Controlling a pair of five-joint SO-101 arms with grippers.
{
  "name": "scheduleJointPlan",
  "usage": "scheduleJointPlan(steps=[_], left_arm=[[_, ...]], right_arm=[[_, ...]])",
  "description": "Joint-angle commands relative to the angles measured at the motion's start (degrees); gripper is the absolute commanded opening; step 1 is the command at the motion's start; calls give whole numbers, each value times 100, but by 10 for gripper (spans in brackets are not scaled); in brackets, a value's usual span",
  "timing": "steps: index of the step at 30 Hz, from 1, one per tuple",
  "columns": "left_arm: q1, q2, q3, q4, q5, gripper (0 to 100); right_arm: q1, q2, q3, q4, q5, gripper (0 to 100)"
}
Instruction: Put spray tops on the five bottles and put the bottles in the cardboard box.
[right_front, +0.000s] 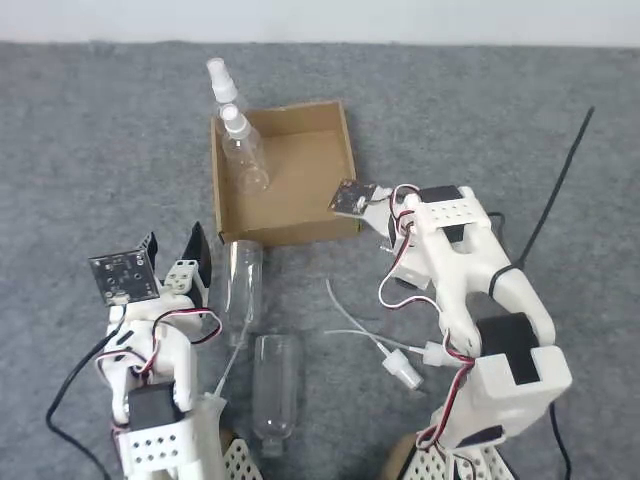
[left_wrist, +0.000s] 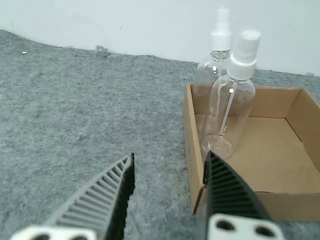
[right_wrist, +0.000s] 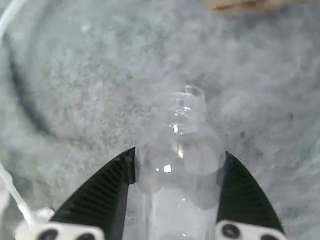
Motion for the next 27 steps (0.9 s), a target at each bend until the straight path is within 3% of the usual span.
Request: scheduleJointPlan(steps=[1, 15, 27], left_arm=[[26, -141, -75, -185, -35, 212], [26, -141, -75, -185, -35, 212], [26, -132, -101, -185, -35, 212]], right_arm=[[-48, -110, -360, -31, -853, 180], [-163, -110, -1073, 1112, -2523, 180], [-523, -277, -1424, 1974, -3235, 181]])
